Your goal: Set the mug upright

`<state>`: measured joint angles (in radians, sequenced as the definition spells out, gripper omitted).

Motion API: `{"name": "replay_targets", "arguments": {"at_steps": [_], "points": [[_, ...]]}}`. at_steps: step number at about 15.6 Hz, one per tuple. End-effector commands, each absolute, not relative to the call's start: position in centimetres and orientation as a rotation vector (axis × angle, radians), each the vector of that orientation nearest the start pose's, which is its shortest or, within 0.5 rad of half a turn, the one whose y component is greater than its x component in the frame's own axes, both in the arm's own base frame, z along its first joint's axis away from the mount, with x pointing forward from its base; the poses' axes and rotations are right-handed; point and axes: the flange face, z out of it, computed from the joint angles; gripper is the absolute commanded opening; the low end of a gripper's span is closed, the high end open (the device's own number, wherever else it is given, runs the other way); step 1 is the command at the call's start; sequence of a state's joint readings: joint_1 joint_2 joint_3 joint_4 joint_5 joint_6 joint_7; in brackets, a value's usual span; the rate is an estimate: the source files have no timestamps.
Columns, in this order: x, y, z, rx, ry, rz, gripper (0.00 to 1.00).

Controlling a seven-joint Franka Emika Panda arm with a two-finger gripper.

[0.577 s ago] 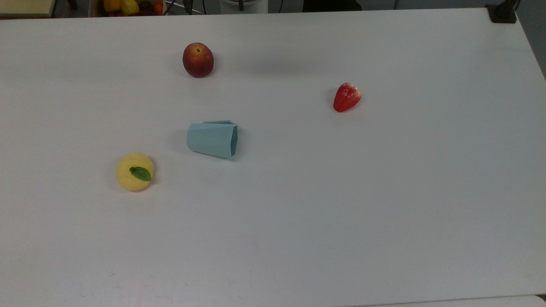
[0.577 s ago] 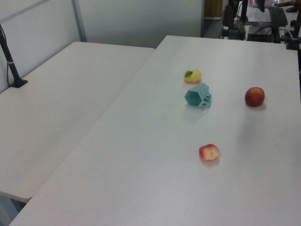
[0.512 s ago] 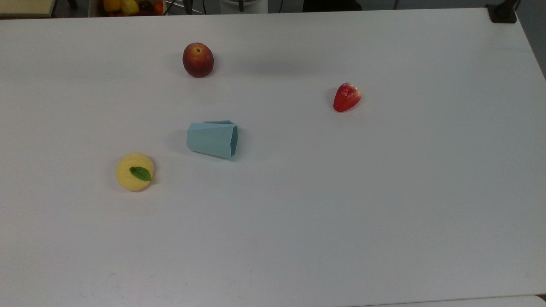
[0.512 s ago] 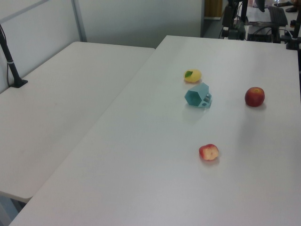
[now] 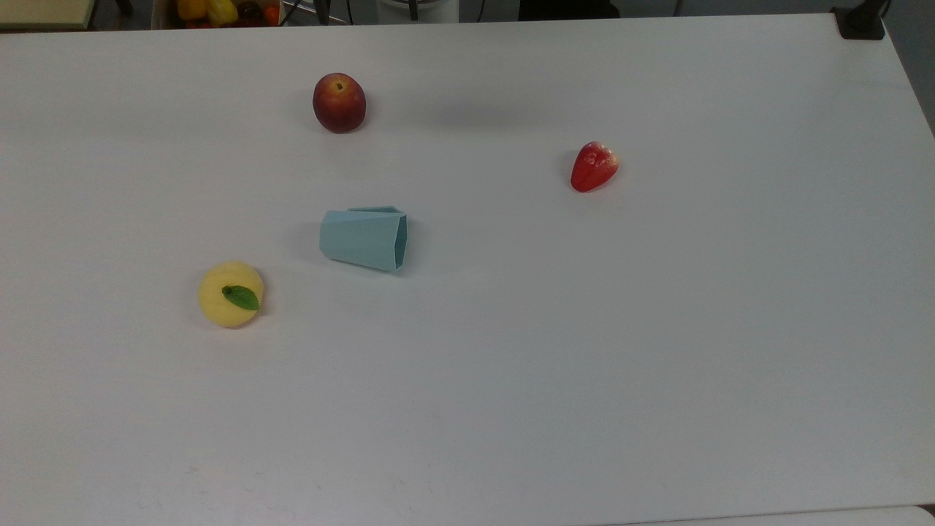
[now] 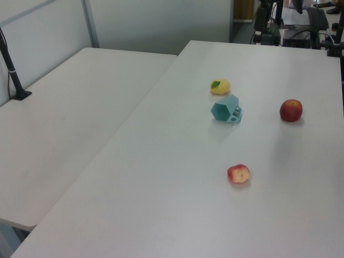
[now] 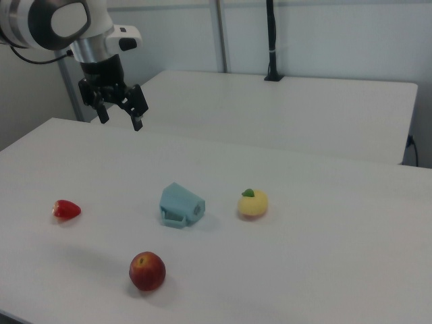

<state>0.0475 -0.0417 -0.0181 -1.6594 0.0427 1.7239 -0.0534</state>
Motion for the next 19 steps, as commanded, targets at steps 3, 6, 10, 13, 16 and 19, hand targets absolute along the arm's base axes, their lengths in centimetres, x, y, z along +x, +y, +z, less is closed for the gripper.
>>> {"name": "replay_targets", "arguments": {"at_steps": [3, 6, 10, 13, 16, 19], "points": [[55.04, 2.03, 61.79, -3.087, -0.151, -0.179, 1.00], [55.04, 2.03, 61.79, -3.087, -0.151, -0.179, 1.00], [55.07, 2.04, 61.69, -3.087, -0.141, -0.174, 1.00], [55.01, 2.04, 61.84, -3.087, -0.137, -0.177, 1.00], [55.06, 2.04, 61.96, -3.087, -0.134, -0.179, 1.00], [54.96, 2.09, 62.09, -3.083, -0.132, -0.162, 1.00]]}}
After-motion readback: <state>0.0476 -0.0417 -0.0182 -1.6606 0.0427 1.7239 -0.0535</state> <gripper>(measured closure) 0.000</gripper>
